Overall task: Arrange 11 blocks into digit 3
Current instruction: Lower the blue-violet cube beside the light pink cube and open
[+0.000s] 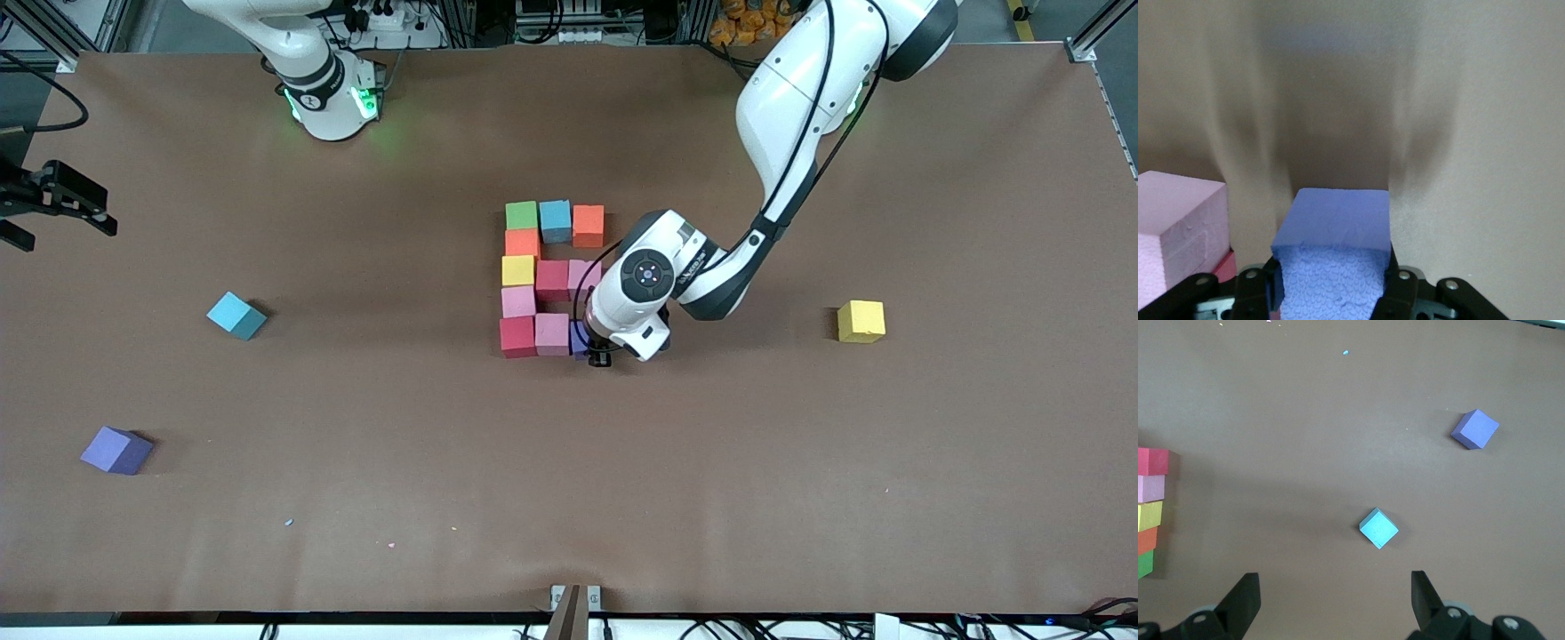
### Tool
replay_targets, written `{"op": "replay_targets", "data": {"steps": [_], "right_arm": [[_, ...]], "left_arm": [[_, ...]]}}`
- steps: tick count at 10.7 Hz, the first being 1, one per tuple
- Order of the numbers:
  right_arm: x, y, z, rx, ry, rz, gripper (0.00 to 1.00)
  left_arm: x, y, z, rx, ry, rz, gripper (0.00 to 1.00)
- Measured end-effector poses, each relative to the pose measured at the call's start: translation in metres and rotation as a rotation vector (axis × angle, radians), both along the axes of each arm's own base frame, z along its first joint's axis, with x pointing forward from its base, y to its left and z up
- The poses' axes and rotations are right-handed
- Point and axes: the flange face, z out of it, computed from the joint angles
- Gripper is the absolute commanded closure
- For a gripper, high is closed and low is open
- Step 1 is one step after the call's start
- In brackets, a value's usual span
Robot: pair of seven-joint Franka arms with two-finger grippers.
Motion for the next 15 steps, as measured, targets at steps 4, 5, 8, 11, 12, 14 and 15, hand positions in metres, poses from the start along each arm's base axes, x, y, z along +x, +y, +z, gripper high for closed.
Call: {"op": "replay_targets", "data": {"steps": [4, 5, 8, 11, 12, 14, 15], "right_arm": [[0.0, 0.0, 0.0, 0.0, 0.0, 0.0, 0.0], [0.0, 0.0, 0.0, 0.0, 0.0, 0.0, 0.0], [0.0, 0.0, 0.0, 0.0, 0.0, 0.0, 0.0], [0.001, 0.0, -0.002, 0.0, 0.003, 0.0, 0.0], [0.001, 0.0, -0.002, 0.0, 0.004, 0.0, 0.0], [0.002, 0.0, -0.003, 0.0, 0.005, 0.0, 0.0], [0.002, 0.0, -0.003, 0.0, 0.005, 0.0, 0.0]], "left_arm": [[-0.003, -0.003, 0.0, 0.0, 0.0, -0.006, 0.68], [-0.003, -0.003, 0.0, 0.0, 0.0, -0.006, 0.3], [-0.003, -0.003, 0.0, -0.001, -0.004, -0.028, 0.0], [-0.002, -0.003, 0.01, 0.003, -0.007, -0.062, 0.0], [-0.001, -0.003, 0.021, 0.009, -0.006, -0.07, 0.0], [-0.002, -0.006, 0.05, 0.007, -0.019, -0.085, 0.0], [-0.002, -0.006, 0.066, 0.007, -0.029, -0.095, 0.0]]}}
